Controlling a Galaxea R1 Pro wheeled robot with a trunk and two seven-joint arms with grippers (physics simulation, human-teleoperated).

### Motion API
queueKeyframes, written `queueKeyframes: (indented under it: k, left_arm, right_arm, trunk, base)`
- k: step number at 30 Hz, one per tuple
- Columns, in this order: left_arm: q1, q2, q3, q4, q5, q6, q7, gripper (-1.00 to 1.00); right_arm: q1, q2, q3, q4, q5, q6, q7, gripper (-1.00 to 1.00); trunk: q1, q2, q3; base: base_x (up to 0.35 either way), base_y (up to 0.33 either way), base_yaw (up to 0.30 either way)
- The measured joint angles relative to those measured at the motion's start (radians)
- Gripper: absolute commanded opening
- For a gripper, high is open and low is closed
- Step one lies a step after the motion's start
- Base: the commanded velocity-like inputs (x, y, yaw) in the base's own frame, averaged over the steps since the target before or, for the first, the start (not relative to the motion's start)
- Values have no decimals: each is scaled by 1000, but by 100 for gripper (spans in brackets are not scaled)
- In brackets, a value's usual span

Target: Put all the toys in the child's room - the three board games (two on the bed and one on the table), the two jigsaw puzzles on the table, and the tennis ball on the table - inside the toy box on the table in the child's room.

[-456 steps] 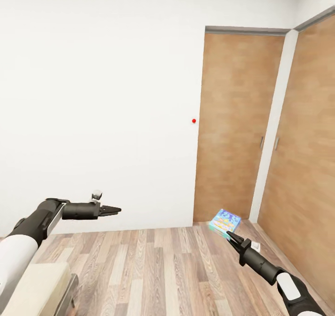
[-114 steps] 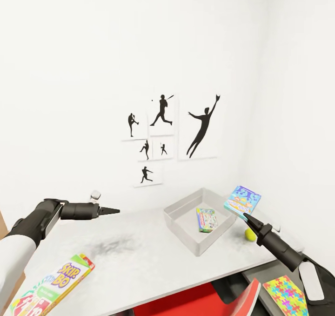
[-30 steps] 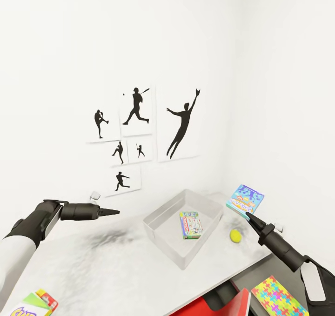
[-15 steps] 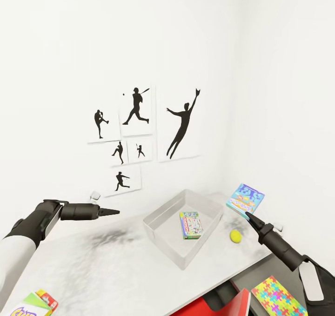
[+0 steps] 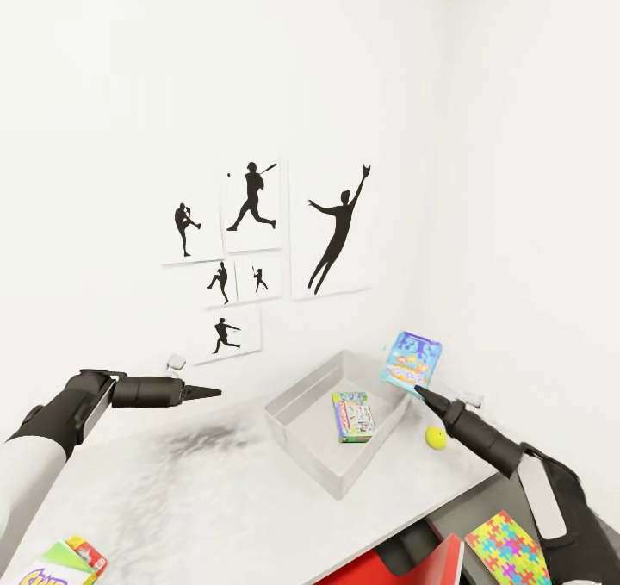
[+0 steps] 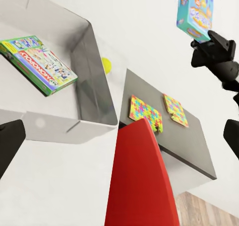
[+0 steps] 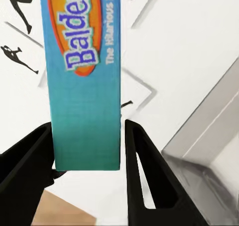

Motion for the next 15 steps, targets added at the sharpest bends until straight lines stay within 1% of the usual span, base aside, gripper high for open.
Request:
queueKeyframes:
  k: [2, 3, 4, 5, 6, 8, 9, 12, 13, 15]
  left_arm:
    - [0, 0, 0, 0, 0, 0, 0, 100]
    - [0, 0, 1, 0, 0, 0, 0, 100]
    - [0, 0, 0, 0, 0, 0, 0, 100]
    - [0, 0, 0, 0, 0, 0, 0, 100]
    - [0, 0, 0, 0, 0, 0, 0, 100]
    - [0, 0, -1, 0, 0, 0, 1, 100]
    - [1, -1, -1, 0, 0, 0, 1, 100]
    - [1, -1, -1, 0, 0, 0, 1, 100]
    - [1, -1, -1, 0, 0, 0, 1, 100]
    - [1, -1, -1, 0, 0, 0, 0, 100]
  right_arm:
    - [0, 1, 101, -19, 1, -3, -69, -100]
    - [0, 1, 138, -22, 0, -4, -114, -100]
    - [-3, 2, 167, -23, -2, -3, -160, -100]
    - [-6, 3, 179, -23, -7, -1, -183, -100]
    - [-12, 6, 198, -22, -7, 5, -226, -100]
    - [-29, 23, 227, -21, -14, 28, -293, -100]
    - [-38, 34, 236, -21, -15, 43, -316, -100]
    - [-82, 65, 248, -11, -14, 91, -372, -100]
    - [-92, 70, 249, -7, -13, 98, -384, -100]
    - [-130, 94, 257, 5, -15, 129, -442, -100]
  trunk:
    - [0, 0, 0]
    - [0, 0, 0]
    - [0, 0, 0]
    - [0, 0, 0]
    - [0, 0, 0]
    - [0, 0, 0]
    - [0, 0, 0]
    - [0, 0, 0]
    - [0, 0, 0]
    - [0, 0, 0]
  base:
    - [0, 0, 0]
    - [0, 0, 0]
    - [0, 0, 0]
    - [0, 0, 0]
    - [0, 0, 0]
    - [0, 0, 0]
    - [0, 0, 0]
    - [0, 0, 0]
    - [0, 0, 0]
    - [0, 0, 0]
